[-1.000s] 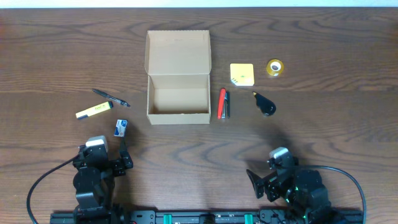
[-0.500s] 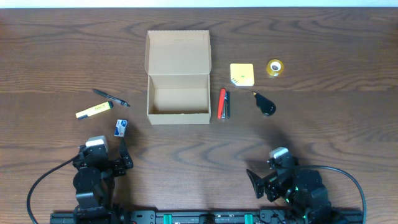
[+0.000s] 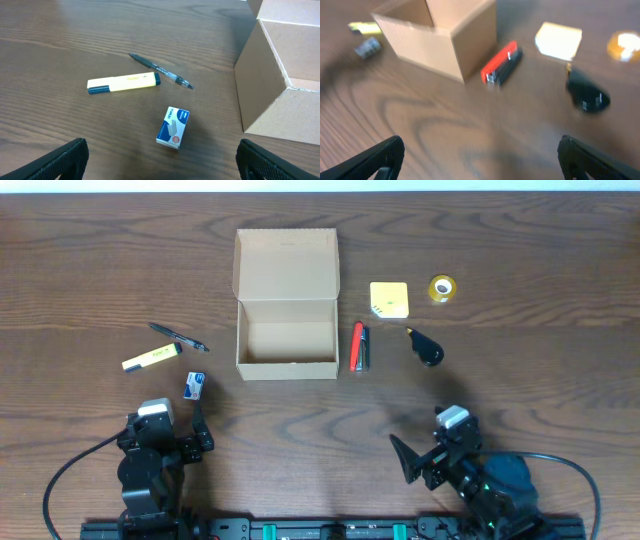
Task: Pack container
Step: 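Move the right gripper over the red stapler and black pen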
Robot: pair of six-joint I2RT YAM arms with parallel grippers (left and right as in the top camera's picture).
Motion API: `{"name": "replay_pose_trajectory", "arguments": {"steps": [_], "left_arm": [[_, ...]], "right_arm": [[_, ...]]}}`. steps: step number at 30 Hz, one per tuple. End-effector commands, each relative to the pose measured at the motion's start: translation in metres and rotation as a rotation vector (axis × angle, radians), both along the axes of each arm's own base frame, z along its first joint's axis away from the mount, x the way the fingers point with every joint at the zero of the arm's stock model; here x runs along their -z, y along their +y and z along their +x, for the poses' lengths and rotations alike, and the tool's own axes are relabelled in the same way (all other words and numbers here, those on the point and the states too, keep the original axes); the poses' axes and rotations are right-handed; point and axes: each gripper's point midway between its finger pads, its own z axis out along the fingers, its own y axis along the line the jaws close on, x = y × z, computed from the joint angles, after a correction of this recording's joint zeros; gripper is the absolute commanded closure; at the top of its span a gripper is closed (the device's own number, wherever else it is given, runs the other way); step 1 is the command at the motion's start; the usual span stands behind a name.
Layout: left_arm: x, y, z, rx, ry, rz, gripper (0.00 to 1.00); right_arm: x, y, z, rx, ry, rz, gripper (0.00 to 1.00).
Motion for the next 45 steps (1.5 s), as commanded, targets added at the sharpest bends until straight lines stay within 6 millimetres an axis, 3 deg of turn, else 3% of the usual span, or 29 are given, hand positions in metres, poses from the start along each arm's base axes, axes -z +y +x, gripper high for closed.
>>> {"name": "replay_pose_trajectory", "arguments": {"steps": [1,6,8,10,15,20,24,32,37,45], "left_arm": [[0.006,0.002,0.000,-0.009,0.010,0.006,0.05],[0.006,0.002,0.000,-0.009,0.010,0.006,0.05],[0.006,0.002,0.000,-0.009,0.010,0.006,0.05],[0.006,0.002,0.000,-0.009,0.010,0.006,0.05],[0.006,0.002,0.000,-0.009,0.010,0.006,0.05],[0.006,0.002,0.000,-0.009,0.010,0.006,0.05],[0.006,0.002,0.000,-0.009,0.010,0.006,0.05],[0.006,0.002,0.000,-0.009,0.010,0.006,0.05],[0.006,0.002,0.000,-0.009,0.010,0.006,0.05],[0.006,0.002,0.000,-0.009,0.010,0.006,0.05]], "right_arm": [[-0.014,0.009,0.000,-0.033,-0.035,0.070,0.01],[-0.040,0.013,0.006,0.068,0.066,0.383,0.01],[-0.039,0.013,0.006,0.157,0.239,0.605,0.01],[-0.034,0.016,0.002,0.189,0.365,0.717,0.01],[-0.031,0.016,0.001,0.211,0.420,0.763,0.01],[-0.050,0.021,0.002,0.154,0.367,0.796,0.01],[-0.054,0.030,-0.003,0.075,0.345,0.756,0.11],[-0.025,0.039,0.007,0.074,0.413,0.582,0.05],[-0.016,0.039,0.028,0.119,0.447,0.453,0.03],[-0.018,0.047,0.080,0.148,0.476,0.225,0.01]]}}
